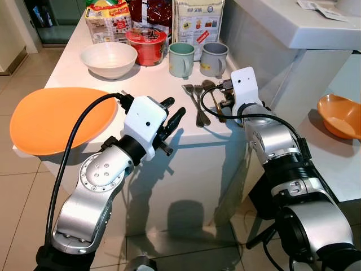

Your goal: Setting the table

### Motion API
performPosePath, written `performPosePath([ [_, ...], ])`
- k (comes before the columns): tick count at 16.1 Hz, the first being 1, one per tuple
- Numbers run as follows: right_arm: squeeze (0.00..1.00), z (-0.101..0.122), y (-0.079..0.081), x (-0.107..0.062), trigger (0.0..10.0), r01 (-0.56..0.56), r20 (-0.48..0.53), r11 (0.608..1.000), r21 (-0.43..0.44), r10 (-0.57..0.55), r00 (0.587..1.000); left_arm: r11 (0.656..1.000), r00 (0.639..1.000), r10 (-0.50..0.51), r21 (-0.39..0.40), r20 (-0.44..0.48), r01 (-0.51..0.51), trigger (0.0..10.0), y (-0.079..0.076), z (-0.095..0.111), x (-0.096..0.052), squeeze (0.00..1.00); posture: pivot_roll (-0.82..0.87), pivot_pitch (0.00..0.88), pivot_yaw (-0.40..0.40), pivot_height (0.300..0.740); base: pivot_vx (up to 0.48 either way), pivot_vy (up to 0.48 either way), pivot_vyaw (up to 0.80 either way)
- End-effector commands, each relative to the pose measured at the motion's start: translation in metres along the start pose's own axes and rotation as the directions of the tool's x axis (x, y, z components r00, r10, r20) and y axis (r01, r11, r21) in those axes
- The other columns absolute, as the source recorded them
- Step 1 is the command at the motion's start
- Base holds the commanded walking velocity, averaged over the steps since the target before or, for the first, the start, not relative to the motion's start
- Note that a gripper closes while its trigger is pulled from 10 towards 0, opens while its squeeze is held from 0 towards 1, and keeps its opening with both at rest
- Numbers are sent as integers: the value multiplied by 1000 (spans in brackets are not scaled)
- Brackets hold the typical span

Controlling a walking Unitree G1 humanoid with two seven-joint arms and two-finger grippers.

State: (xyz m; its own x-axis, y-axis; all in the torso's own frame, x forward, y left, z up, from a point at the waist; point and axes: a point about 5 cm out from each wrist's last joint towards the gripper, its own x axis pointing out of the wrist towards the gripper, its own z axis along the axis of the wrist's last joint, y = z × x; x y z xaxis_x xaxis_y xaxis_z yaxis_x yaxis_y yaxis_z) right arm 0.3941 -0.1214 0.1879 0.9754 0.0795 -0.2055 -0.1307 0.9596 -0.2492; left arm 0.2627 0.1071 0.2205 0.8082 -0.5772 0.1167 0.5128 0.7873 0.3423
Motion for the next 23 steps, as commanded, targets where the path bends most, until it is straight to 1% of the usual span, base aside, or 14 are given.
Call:
performPosePath([
  [1,851,3,-4,1,10000,10,11,1000,16,-10,1000,1000,1000,-17,11,14,17,10000,-1,4,-1,0,72,0,-35,740,0,0,0],
  [2,851,2,-3,1,10000,6,11,1000,18,-7,1000,1000,1000,-16,12,14,15,10000,-1,4,-1,0,72,0,-35,740,0,0,0],
  [3,973,3,-3,2,10000,0,15,1000,25,-1,1000,1000,1000,-13,14,13,12,10000,0,4,-1,0,72,0,-35,740,0,0,0],
  [4,1000,5,-2,3,10000,-13,15,999,39,12,1000,1000,1000,-10,17,14,10,10000,0,4,-1,0,76,0,-36,740,0,0,0],
  [10,980,8,-7,14,10000,-52,-38,995,81,55,998,1000,1000,-6,27,15,5,10000,2,6,-3,0,89,0,-40,740,0,0,0],
  [11,290,8,-13,16,10000,-19,-58,995,95,24,998,1000,1000,-6,27,13,6,10000,2,6,-4,0,89,0,-40,740,0,0,0],
  [12,0,8,-17,17,10000,2,-75,994,108,6,997,1000,1000,-7,27,13,6,10000,2,6,-4,0,88,0,-40,740,0,0,0],
  [14,0,7,-20,17,10000,14,-94,992,125,-2,996,1000,1000,-7,26,14,6,10000,2,6,-4,0,88,0,-39,740,0,0,0],
  [16,0,8,-22,18,10000,9,-114,978,210,15,993,1000,1000,-10,25,11,10,10000,2,7,-4,0,88,7,-33,740,0,0,0],
  [17,0,7,-21,18,8471,7,-122,974,228,22,992,1000,1000,-11,25,10,11,10000,2,7,-4,0,88,11,-32,740,0,0,0],
  [18,0,1,-17,19,4078,-1,-148,964,266,42,988,1000,1000,-12,25,7,12,10000,2,7,-5,0,91,17,-33,740,0,0,0],
  [19,0,-2,-14,19,4980,-3,-157,961,276,49,986,1000,1000,-11,25,6,11,10000,3,7,-5,0,91,17,-33,740,0,0,0],
  [21,0,-6,-11,19,9294,-2,-172,958,287,53,984,1000,1000,-11,24,4,11,10000,2,7,-5,0,93,21,-35,740,0,0,0],
  [23,0,-9,-10,19,10000,6,-187,953,302,53,981,1000,1000,-10,23,1,10,10000,2,6,-6,0,93,21,-35,740,0,0,0],
])
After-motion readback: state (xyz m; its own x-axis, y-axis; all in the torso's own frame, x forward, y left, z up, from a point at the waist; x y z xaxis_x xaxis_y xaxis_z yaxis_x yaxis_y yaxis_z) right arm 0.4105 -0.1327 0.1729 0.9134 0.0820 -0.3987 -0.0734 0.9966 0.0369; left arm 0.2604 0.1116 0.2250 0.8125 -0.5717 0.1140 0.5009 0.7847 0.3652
